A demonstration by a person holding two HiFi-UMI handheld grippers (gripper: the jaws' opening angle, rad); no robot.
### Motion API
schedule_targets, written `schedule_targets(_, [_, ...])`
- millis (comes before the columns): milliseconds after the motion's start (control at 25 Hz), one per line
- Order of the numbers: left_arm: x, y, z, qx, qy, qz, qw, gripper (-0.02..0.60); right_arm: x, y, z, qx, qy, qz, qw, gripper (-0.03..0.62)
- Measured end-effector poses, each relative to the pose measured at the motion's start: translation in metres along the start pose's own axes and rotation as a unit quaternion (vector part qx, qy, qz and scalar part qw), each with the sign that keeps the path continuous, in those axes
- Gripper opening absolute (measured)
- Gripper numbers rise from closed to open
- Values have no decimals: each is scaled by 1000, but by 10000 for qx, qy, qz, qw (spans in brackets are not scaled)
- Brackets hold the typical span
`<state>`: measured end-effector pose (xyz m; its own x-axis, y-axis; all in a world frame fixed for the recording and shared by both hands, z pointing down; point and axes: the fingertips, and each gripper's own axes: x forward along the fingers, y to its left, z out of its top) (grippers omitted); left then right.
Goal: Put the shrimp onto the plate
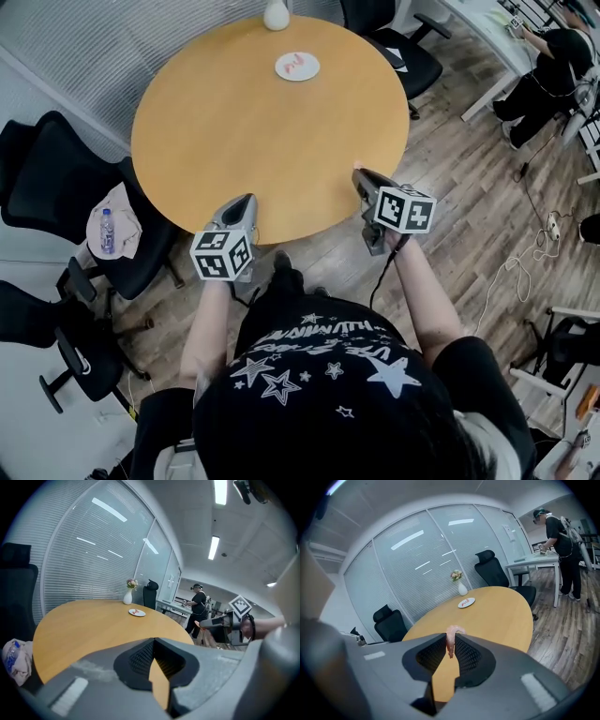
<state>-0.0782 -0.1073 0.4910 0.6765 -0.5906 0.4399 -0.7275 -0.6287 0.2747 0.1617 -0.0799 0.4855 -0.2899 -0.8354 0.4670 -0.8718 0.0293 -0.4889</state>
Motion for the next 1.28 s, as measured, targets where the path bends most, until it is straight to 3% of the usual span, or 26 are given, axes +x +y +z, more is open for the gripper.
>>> schedule_targets(480, [58,85,53,-143,-88,-344,9993,2,86,13,44,-50,-34,-363,9993,60])
schedule_targets(840, [81,94,85,-19,-158,-628,9979,2,94,19,63,-134,-87,-536,9984,60])
schedule_targets(1040, [90,95,95,-36,-186,-555,9983,2,106,9,77,-138,-77,-489,9987,60])
schedule_targets(1280, [103,100,103,-181,-240,-190,9994,2,131,-12,96,-229,83,-285,9993,60])
